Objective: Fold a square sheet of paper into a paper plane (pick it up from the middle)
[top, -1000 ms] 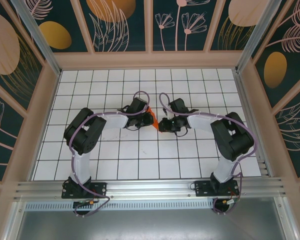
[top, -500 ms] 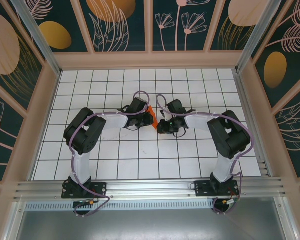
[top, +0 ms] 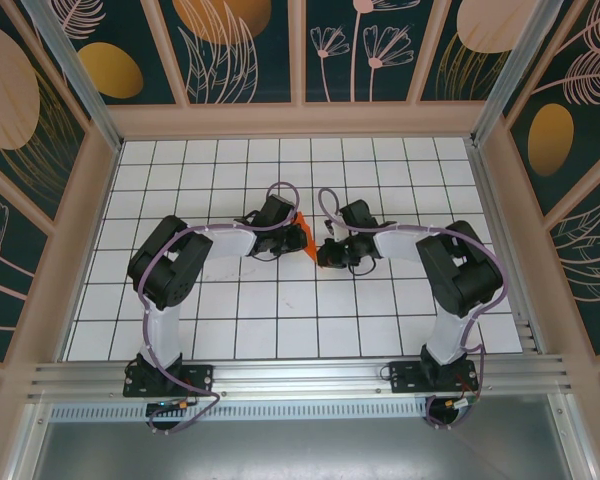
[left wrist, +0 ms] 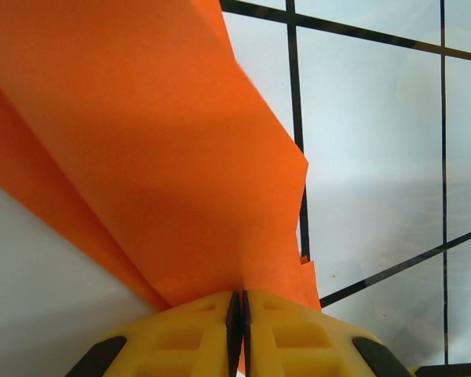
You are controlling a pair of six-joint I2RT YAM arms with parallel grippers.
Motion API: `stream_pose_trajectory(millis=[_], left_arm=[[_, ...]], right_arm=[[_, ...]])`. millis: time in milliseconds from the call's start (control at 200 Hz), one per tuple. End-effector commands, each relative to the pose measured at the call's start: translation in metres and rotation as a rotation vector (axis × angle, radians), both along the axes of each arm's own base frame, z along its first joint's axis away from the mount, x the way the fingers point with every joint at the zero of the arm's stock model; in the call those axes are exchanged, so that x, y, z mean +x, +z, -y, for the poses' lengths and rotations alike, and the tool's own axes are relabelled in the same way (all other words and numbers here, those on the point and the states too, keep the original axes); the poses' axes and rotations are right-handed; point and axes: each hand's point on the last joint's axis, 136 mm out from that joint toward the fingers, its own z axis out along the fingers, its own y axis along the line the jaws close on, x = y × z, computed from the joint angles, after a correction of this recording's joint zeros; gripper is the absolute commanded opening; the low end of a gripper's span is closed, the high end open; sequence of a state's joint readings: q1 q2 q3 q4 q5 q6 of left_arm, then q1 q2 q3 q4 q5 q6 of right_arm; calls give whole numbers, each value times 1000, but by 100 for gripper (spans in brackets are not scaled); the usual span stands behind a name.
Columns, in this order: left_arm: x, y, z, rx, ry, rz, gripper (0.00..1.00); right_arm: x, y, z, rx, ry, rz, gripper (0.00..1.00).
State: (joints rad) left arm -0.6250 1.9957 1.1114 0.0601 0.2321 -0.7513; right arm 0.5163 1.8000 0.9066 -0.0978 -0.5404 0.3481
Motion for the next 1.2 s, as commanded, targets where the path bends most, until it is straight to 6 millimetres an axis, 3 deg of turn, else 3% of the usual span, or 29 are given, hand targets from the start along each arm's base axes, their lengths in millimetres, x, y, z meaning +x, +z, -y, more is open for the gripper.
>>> stream_pose_trajectory(millis=[0, 290, 600, 866, 1196], left_arm=[[-18, -60, -48, 218, 57, -107, 14], [-18, -60, -47, 216, 56, -107, 14], [-18, -59, -46, 215, 55, -107, 14], [-19, -60, -47, 218, 55, -108, 14], [-19, -61, -48, 220, 56, -110, 14]], right_arm=[[-4, 4, 7, 11, -30, -27, 8], [7, 45, -2, 32, -19, 101, 16], [-5, 20, -23, 23, 71, 21, 13], [-7, 0, -7, -74, 47, 2, 12], [-7, -5, -2, -77, 27, -10, 12]])
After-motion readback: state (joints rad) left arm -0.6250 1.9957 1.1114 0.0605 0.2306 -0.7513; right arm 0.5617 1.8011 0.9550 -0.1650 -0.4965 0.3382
